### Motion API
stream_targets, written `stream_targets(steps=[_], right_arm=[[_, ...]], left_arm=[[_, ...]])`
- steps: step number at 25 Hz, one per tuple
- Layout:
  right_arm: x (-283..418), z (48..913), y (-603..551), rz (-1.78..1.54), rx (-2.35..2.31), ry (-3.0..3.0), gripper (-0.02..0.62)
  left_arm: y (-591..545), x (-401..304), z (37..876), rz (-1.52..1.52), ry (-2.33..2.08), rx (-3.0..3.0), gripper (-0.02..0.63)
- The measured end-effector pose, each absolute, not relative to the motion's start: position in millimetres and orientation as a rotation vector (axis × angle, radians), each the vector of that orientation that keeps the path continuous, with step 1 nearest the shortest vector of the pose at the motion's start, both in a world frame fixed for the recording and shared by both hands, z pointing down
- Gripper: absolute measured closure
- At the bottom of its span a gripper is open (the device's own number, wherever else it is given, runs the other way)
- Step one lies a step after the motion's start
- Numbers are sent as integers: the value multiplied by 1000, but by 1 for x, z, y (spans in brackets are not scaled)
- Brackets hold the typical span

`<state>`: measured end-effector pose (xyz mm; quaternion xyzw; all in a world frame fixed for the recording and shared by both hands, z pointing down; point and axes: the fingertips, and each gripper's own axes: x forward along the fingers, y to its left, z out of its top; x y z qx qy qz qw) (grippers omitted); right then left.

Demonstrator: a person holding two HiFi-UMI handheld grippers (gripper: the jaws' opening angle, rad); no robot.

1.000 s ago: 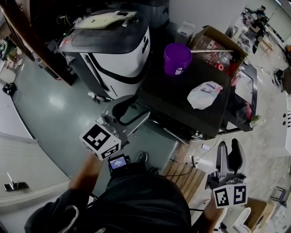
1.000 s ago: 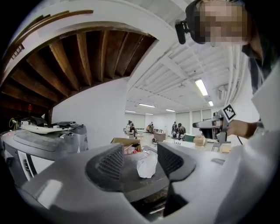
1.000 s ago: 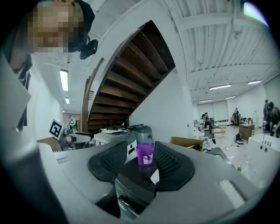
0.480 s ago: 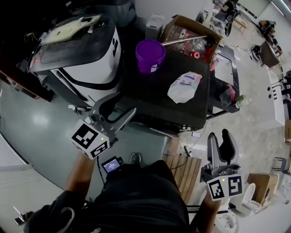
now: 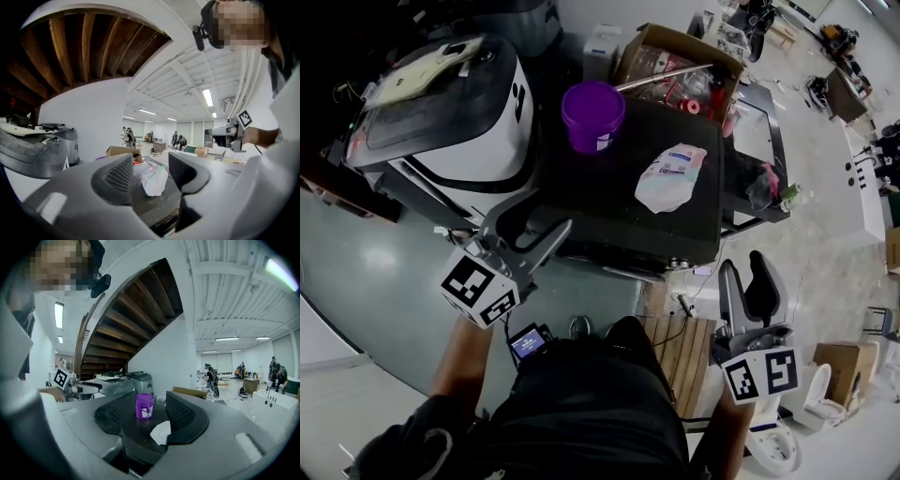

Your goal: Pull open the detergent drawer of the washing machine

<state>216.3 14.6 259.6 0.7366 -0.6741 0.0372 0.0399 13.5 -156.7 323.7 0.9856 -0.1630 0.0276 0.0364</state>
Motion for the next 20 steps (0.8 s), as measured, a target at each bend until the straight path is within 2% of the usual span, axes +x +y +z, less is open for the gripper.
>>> stream_targets(steps=[12,20], right_arm=[[244,259,-42,120,2133,-2208,414],[250,268,-72,118,1957,-2349,414]], left_arm=[[-187,19,313,75,-689,2997,350],[-189,6,334,80,-881,2908,350]])
